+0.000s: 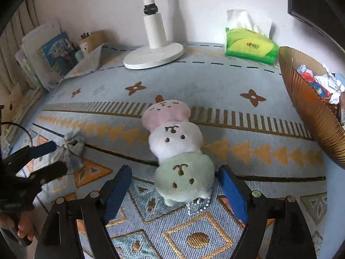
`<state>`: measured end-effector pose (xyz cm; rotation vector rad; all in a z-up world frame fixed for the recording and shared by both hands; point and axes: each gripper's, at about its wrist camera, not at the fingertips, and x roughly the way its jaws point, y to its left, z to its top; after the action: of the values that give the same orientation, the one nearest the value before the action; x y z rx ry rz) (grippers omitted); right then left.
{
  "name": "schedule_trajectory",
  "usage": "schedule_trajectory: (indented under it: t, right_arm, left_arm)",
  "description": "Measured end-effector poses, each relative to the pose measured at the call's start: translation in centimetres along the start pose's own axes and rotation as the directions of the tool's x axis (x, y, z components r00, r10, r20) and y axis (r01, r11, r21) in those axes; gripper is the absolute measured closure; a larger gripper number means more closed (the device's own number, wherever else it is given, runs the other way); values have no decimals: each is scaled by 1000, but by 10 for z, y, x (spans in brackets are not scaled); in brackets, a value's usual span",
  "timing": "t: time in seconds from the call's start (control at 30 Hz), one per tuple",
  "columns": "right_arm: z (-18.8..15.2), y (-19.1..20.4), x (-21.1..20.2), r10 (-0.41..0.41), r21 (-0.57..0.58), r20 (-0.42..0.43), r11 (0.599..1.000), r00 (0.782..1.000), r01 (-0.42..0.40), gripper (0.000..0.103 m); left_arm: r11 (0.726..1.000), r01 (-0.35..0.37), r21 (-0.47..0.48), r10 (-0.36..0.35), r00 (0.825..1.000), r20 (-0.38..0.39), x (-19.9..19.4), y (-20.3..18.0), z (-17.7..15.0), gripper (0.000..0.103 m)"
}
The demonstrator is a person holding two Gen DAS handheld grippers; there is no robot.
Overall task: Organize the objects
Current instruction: 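Lift the plaid bow and pastel plush off the rug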
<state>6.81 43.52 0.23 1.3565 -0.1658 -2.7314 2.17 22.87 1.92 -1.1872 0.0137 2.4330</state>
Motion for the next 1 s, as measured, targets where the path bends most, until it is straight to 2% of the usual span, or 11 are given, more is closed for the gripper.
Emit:
schedule_trajectory:
  t: [0.07,0.1,0.17,0.33,0.47,0.6,0.7,0.77,0.9,0.93,1.0]
  right_arm:
    - [0,-4,0,22,24,8,999,1000,-22,22]
    - [0,-7,-1,20,44,15,999,1000,-21,22]
    - [1,-15,-4,7,95,31,995,999,-10,22]
    - [2,-37,-8,44,210,63,976,997,-56,22]
    - [5,-36,-16,-39,223,94,975,995,17,22]
    - [17,-20,0,78,157,23,984,997,-81,22]
    - [19,5,10,-136,55,24,989,990,135,22]
    - [17,17,11,-158,-2,36,987,987,158,22]
    - [13,20,16,-185,-30,18,982,983,185,49]
    - [12,15,14,-173,-7,24,985,985,173,52]
    - [12,9,12,-141,17,34,990,989,140,54]
  left_arm:
    - [999,20,-44,-21,999,-25,5,6,4,20]
    - [999,6,-46,-7,1000,-17,6,5,5,27]
    - [999,-31,-11,31,999,-10,7,1,6,57]
    - [1000,-7,1,7,1000,6,6,-1,2,61]
    - [999,17,-29,-16,1000,18,4,4,0,69]
    - [999,21,-45,-20,1000,22,4,5,0,70]
    - [998,27,-50,-26,999,23,4,6,0,70]
    - [998,30,-49,-29,999,21,5,6,1,69]
    - [997,74,-39,-73,997,21,4,5,0,52]
    - [997,71,-28,-70,997,19,5,2,-1,50]
    - [998,65,7,-65,998,10,6,-6,-1,32]
